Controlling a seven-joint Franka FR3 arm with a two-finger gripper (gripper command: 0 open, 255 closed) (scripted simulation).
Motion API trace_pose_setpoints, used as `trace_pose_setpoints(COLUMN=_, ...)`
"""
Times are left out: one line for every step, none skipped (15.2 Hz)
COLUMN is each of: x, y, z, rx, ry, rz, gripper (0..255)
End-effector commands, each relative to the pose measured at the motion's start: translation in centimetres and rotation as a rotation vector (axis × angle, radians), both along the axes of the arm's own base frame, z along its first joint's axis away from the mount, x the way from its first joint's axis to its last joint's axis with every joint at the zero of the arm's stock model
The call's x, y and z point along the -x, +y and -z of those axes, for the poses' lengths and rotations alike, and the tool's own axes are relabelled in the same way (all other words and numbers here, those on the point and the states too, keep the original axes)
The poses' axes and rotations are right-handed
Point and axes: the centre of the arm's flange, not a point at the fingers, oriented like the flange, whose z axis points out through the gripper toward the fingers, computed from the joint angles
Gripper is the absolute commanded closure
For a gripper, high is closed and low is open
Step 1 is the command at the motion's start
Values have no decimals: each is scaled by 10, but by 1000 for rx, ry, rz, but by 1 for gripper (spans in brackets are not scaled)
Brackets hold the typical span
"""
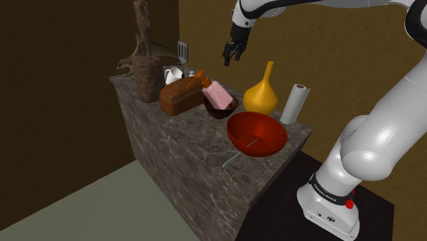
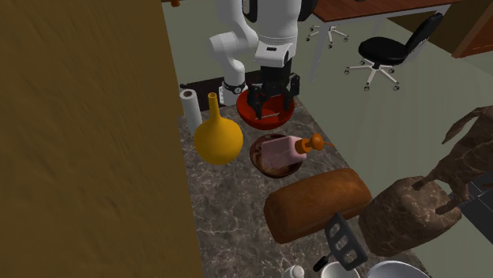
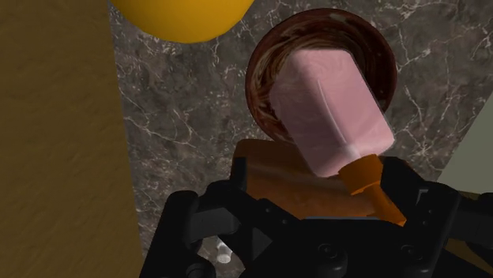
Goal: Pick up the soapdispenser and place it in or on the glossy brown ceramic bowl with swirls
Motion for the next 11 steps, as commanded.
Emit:
trace_pose_setpoints(x=2, y=0, z=-13, rx=0, ry=0, rz=0, gripper=0)
trace_pose_setpoints(x=5, y=1, z=-26, rx=0, ry=0, rz=0, gripper=0)
trace_pose_setpoints(x=7, y=1, z=-39, rx=0, ry=0, rz=0, gripper=0)
trace_pose_setpoints(x=9, y=2, z=-49, rx=0, ry=0, rz=0, gripper=0)
trace_pose_setpoints(x=9, y=2, z=-49, rx=0, ry=0, rz=0, gripper=0)
trace_pose_setpoints(x=9, y=2, z=-49, rx=0, ry=0, rz=0, gripper=0)
trace_pose_setpoints(x=9, y=2, z=-49, rx=0, ry=0, rz=0, gripper=0)
trace_pose_setpoints(x=9, y=2, z=-49, rx=0, ry=0, rz=0, gripper=0)
trace_pose_setpoints(x=9, y=2, z=-49, rx=0, ry=0, rz=0, gripper=0)
trace_pose_setpoints(x=9, y=2, z=-49, rx=0, ry=0, rz=0, gripper=0)
trace_pose_setpoints(x=9, y=2, z=-49, rx=0, ry=0, rz=0, gripper=0)
